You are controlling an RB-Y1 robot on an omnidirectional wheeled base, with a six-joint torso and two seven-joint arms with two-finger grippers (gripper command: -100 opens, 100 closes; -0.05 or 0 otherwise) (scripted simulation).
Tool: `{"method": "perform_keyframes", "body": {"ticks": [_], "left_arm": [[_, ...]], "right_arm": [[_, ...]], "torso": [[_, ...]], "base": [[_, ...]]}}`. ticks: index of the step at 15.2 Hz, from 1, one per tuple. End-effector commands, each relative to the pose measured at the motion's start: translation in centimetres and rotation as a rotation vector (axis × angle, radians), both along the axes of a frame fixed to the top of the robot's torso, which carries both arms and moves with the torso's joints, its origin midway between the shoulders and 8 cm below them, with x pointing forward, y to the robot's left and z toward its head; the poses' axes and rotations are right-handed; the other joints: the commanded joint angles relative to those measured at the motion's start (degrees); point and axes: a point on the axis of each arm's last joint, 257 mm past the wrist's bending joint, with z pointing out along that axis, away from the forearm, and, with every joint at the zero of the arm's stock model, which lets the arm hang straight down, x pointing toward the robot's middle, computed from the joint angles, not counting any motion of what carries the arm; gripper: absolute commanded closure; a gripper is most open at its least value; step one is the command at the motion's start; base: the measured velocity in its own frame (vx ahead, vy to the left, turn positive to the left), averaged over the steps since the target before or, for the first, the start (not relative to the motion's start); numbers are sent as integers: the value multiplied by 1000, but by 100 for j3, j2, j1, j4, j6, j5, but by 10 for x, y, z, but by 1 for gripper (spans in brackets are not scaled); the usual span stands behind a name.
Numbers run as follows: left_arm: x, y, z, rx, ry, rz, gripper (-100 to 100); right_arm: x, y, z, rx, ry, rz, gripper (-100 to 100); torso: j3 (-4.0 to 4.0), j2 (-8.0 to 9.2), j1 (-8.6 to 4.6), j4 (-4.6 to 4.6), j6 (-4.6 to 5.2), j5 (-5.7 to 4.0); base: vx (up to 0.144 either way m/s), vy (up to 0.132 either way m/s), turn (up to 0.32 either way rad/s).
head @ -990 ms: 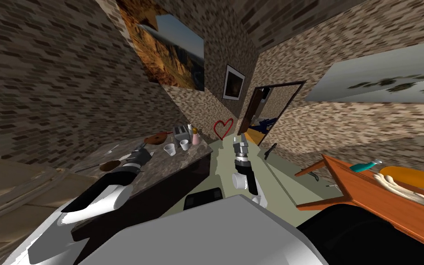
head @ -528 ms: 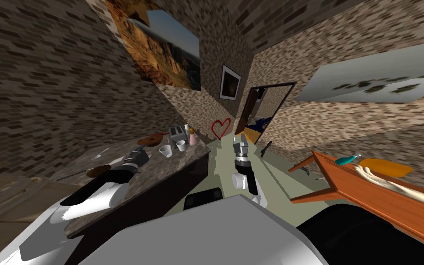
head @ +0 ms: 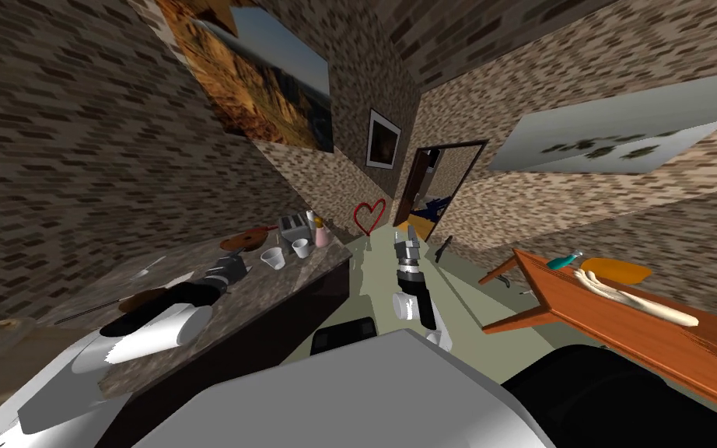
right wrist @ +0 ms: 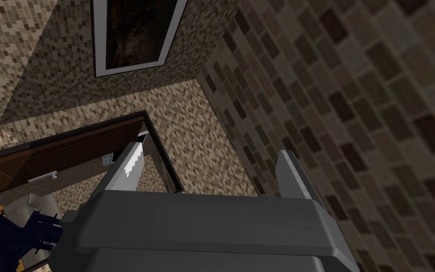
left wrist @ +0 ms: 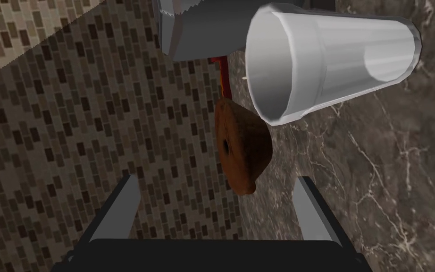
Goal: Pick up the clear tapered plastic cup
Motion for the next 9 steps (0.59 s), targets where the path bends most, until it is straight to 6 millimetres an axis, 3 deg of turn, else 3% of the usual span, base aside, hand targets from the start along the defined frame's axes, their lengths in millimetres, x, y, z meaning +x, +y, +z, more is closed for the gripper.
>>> {"method": "perform_keyframes", "body": {"ticks": [1, 9], "left_arm": [[0, 8, -7, -6, 41, 18, -100], [-7, 35, -27, -26, 168, 73, -100]], "right_arm": [[0, 0, 0, 0, 0, 0, 0], [0, 0, 0, 0, 0, 0, 0]], "torso": [[0, 0, 0, 0, 0, 0], [-1, -1, 0, 0, 1, 0]], "base": [[4, -17, -146], [5, -11, -88]]}}
